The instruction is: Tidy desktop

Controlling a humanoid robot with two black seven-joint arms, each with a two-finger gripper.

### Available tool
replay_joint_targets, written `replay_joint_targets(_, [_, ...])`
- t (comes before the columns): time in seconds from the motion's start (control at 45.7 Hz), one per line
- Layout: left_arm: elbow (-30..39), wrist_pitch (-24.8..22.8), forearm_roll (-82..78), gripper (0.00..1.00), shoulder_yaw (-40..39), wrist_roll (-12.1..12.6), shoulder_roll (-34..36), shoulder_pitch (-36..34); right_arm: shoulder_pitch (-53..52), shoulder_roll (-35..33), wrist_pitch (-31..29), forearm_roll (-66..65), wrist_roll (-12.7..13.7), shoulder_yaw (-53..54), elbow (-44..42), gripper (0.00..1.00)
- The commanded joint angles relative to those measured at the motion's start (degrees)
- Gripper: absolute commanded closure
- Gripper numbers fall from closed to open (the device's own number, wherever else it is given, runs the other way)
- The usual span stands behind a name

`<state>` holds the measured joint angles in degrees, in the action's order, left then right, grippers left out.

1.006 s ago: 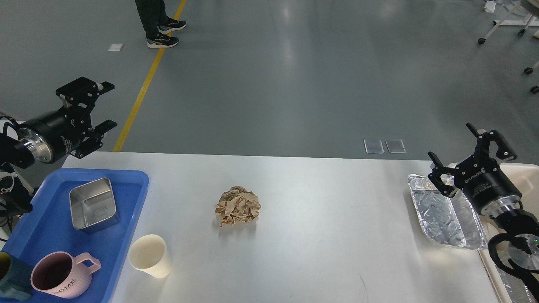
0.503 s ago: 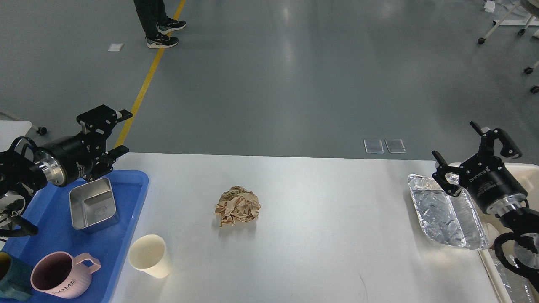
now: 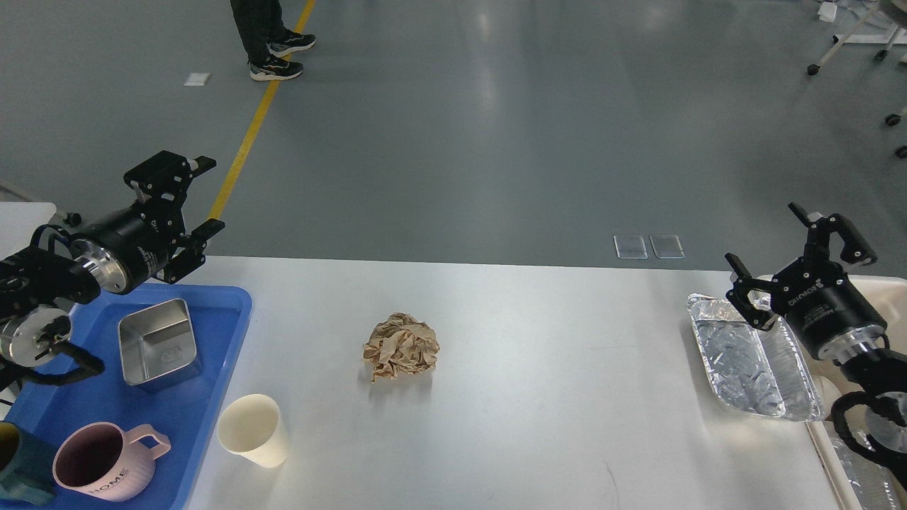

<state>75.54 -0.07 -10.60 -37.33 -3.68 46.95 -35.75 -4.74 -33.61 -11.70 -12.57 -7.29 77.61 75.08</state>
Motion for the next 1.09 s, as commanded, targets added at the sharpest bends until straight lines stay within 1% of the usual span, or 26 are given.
replay_joint_targets(0.0, [-6.00,0.16,4.36,0.03,-9.50,0.08,-8.52,2.52,0.00,-0.23,-0.08,0.00,-0.01,-0.01,-0.11,0.00])
replay_joint_targets(0.066, [-7.94,-0.10,4.36,0.03,-14.25,0.87,-12.48,4.45,0.09,-0.23,-0.17,0.00,-0.01,-0.01,-0.11,0.00])
replay_joint_targets(0.153, [-8.39,-0.71,4.18,0.03,-17.95,-0.01,-16.18,5.77,0.00,-0.23,-0.17,0.00,-0.01,-0.01,-0.11,0.00])
replay_joint_targets(0.241, [-9.00,-1.51,3.92,0.03,-19.36,-0.36,-18.29,6.30,-0.18,-0.31,-0.26,0.00,-0.01,-0.01,-0.11,0.00])
replay_joint_targets(0.284, [-9.79,-1.59,3.74,0.03,-19.54,-1.32,-18.91,6.30,-0.18,-0.58,-0.17,0.00,0.08,-0.10,-0.11,0.00])
replay_joint_targets(0.35, [-10.76,-1.95,4.18,0.03,-19.62,-3.87,-19.44,6.57,-0.18,-1.98,-0.17,0.00,0.00,-0.18,-0.11,0.00])
replay_joint_targets(0.394, [-11.55,-2.38,4.36,0.03,-19.63,-5.10,-19.96,7.18,-0.09,-3.73,-0.17,0.00,-0.01,-0.53,-0.02,0.00])
replay_joint_targets(0.459, [-12.34,-3.35,4.36,0.03,-19.89,-5.98,-21.11,8.06,-0.18,-7.07,-0.26,-0.09,-0.01,-1.15,0.06,0.00])
replay_joint_targets(0.525, [-12.52,-3.97,4.36,0.03,-19.98,-6.16,-21.90,8.15,-0.44,-10.94,-0.26,-0.79,-0.18,-2.55,0.06,0.00])
replay_joint_targets(0.634, [-12.43,-4.23,4.62,0.03,-19.98,-5.99,-22.86,8.76,-1.49,-15.69,-0.17,-8.59,-0.53,-4.40,0.06,0.00])
replay_joint_targets(0.7, [-12.34,-4.23,4.80,0.03,-20.94,-5.64,-24.44,9.90,-2.46,-17.97,-0.26,-16.76,-0.53,-4.40,0.15,0.00])
replay_joint_targets(0.743, [-12.25,-4.23,5.15,0.03,-23.04,-5.28,-26.11,10.34,-2.81,-19.90,-0.43,-23.35,-0.53,-4.40,0.50,0.00])
replay_joint_targets(0.809, [-12.17,-4.23,6.02,0.03,-26.65,-5.11,-28.13,11.57,-2.99,-23.77,-2.71,-32.23,-0.53,-4.40,1.47,0.00])
replay_joint_targets(0.875, [-11.38,-4.93,6.20,0.03,-27.97,-5.11,-28.93,13.68,-3.60,-27.55,-6.31,-37.87,-0.53,-4.31,2.17,0.00])
replay_joint_targets(0.94, [-9.62,-6.07,6.20,0.03,-28.77,-5.11,-29.28,16.14,-5.01,-30.19,-10.35,-39.29,-0.53,-4.40,3.14,0.00])
replay_joint_targets(1.071, [-8.04,-7.22,6.20,0.03,-29.82,-5.46,-28.76,20.27,-6.15,-33.18,-14.49,-43.14,-0.18,-4.67,4.19,0.00])
